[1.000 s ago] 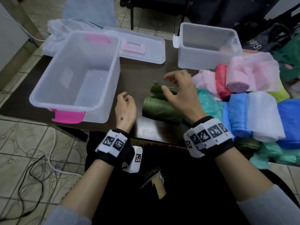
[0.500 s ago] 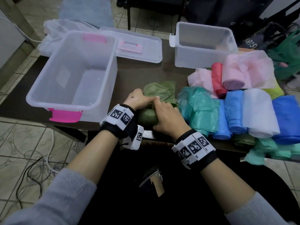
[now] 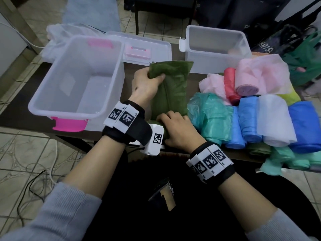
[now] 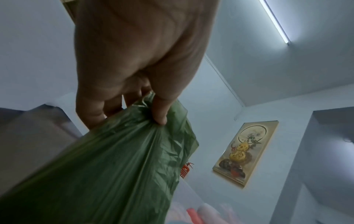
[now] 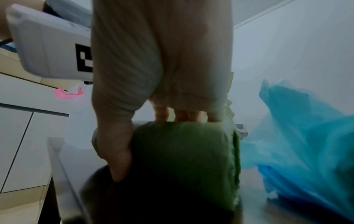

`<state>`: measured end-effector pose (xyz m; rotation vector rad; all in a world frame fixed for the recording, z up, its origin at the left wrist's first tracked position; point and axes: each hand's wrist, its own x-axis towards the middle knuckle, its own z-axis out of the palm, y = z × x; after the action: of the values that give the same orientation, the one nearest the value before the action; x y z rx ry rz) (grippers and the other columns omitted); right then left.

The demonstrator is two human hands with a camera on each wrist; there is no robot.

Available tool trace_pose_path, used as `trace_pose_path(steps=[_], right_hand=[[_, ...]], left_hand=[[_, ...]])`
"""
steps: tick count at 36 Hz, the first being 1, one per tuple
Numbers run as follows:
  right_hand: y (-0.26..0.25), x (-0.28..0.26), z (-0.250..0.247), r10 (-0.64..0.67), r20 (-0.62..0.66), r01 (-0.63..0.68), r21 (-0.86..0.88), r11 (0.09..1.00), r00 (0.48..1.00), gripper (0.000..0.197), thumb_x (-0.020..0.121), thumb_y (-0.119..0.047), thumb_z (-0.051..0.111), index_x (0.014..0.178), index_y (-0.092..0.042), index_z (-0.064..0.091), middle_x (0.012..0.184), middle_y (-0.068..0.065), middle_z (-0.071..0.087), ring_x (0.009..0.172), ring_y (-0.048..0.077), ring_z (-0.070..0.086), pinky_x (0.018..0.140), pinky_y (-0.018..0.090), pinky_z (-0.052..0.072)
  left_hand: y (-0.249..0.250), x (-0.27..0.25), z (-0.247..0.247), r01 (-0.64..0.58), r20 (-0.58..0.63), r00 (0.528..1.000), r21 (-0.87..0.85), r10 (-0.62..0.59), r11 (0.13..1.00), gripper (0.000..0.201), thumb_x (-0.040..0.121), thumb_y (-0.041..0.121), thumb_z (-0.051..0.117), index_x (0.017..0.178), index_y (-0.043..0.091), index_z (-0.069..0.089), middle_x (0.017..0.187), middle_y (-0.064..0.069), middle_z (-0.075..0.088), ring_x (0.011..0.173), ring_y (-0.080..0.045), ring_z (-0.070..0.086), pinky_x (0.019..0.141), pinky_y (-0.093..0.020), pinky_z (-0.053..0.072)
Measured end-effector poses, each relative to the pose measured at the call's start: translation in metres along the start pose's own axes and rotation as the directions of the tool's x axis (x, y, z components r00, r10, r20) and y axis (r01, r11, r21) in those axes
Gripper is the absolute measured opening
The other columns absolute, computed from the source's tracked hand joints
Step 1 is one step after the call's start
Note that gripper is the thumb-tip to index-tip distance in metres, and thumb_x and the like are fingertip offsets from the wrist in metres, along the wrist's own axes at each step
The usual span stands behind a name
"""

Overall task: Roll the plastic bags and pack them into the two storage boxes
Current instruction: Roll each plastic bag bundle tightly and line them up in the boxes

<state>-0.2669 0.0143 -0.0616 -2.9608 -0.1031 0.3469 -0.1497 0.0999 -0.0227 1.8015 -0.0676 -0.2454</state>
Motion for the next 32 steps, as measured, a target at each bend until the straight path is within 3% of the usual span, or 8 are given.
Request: trace_pose_path(steps=[4,7,9,13,18,22,28,32], right_hand=[[0.000,0.002,0.001,0.009,0.048,-0.010,0.028,1.000,0.999,0.070,0.076,-0.030,0.065,0.138,-0.022,0.032,0.128,0.004,0.045,0.120,0.026,0.041,0.097,0.040,0.032],[0.001,0.003,0.001,0.021,0.077,-0.025,0.054,0.998,0.997,0.073,0.076,-0.028,0.065,0.140,-0.019,0.031,0.130,0.005,0.044,0.123,0.025,0.040,0.100,0.041,0.033],[0.002,0.004,0.000,0.023,0.085,-0.028,0.055,0.998,0.996,0.070,0.077,-0.027,0.064,0.138,-0.018,0.033,0.129,0.004,0.044,0.123,0.024,0.039,0.099,0.042,0.033],[0.003,0.004,0.001,0.038,0.090,-0.040,0.027,0.999,0.995,0.065,0.075,-0.031,0.064,0.133,-0.016,0.037,0.130,0.004,0.042,0.123,0.025,0.038,0.098,0.043,0.034],[0.003,0.002,0.002,0.064,0.092,-0.069,0.051,0.996,0.994,0.065,0.075,-0.033,0.065,0.129,-0.014,0.036,0.131,0.007,0.041,0.122,0.027,0.039,0.095,0.042,0.037],[0.000,0.004,0.002,0.063,0.119,-0.075,0.103,0.992,0.991,0.074,0.074,-0.030,0.069,0.137,-0.012,0.034,0.138,0.008,0.038,0.128,0.027,0.036,0.096,0.043,0.039],[0.003,0.004,-0.002,0.031,0.144,-0.040,0.056,0.998,0.989,0.074,0.075,-0.022,0.069,0.139,-0.017,0.031,0.148,0.005,0.029,0.131,0.026,0.033,0.101,0.044,0.033],[0.011,0.002,-0.001,0.001,0.078,0.001,-0.015,1.000,0.997,0.070,0.077,-0.017,0.062,0.139,-0.021,0.030,0.143,0.000,0.036,0.130,0.022,0.033,0.103,0.043,0.028]], left_hand=[[0.002,-0.001,0.002,-0.095,-0.124,0.982,0.314,0.140,0.945,0.043,0.084,0.025,0.067,0.122,0.014,0.051,0.126,-0.007,0.053,0.118,-0.022,0.049,0.102,-0.031,0.039],[0.004,-0.013,0.007,-0.206,-0.007,0.945,0.762,0.326,0.614,0.053,0.086,0.023,0.063,0.131,0.010,0.038,0.135,-0.014,0.035,0.123,-0.030,0.034,0.098,-0.037,0.034],[-0.002,-0.011,0.011,-0.266,0.179,0.960,0.817,0.213,0.512,0.047,0.089,0.021,0.060,0.131,0.011,0.042,0.136,-0.015,0.037,0.124,-0.032,0.035,0.097,-0.039,0.035],[-0.015,-0.004,0.014,-0.275,0.444,0.879,0.771,-0.175,0.574,0.048,0.094,0.022,0.056,0.140,0.021,0.042,0.145,-0.009,0.041,0.131,-0.027,0.040,0.102,-0.032,0.036],[-0.023,0.003,0.021,-0.408,0.582,0.781,0.751,-0.228,0.519,0.057,0.098,0.022,0.048,0.149,0.029,0.024,0.159,-0.002,0.005,0.146,-0.025,0.006,0.117,-0.037,0.009],[-0.026,0.004,0.024,-0.432,0.582,0.726,0.801,-0.366,0.415,0.054,0.101,0.038,0.035,0.150,0.033,0.013,0.159,-0.003,-0.004,0.147,-0.025,-0.001,0.119,-0.042,0.005],[-0.033,0.007,0.020,-0.415,0.513,0.739,0.857,-0.436,0.305,0.058,0.102,0.042,0.029,0.151,0.028,0.002,0.158,-0.008,-0.012,0.146,-0.028,-0.004,0.118,-0.047,0.007],[-0.042,0.005,0.012,-0.341,0.474,0.782,0.869,-0.406,0.358,0.065,0.100,0.043,0.035,0.151,0.026,-0.001,0.158,-0.011,-0.012,0.146,-0.029,-0.006,0.118,-0.045,0.007]])
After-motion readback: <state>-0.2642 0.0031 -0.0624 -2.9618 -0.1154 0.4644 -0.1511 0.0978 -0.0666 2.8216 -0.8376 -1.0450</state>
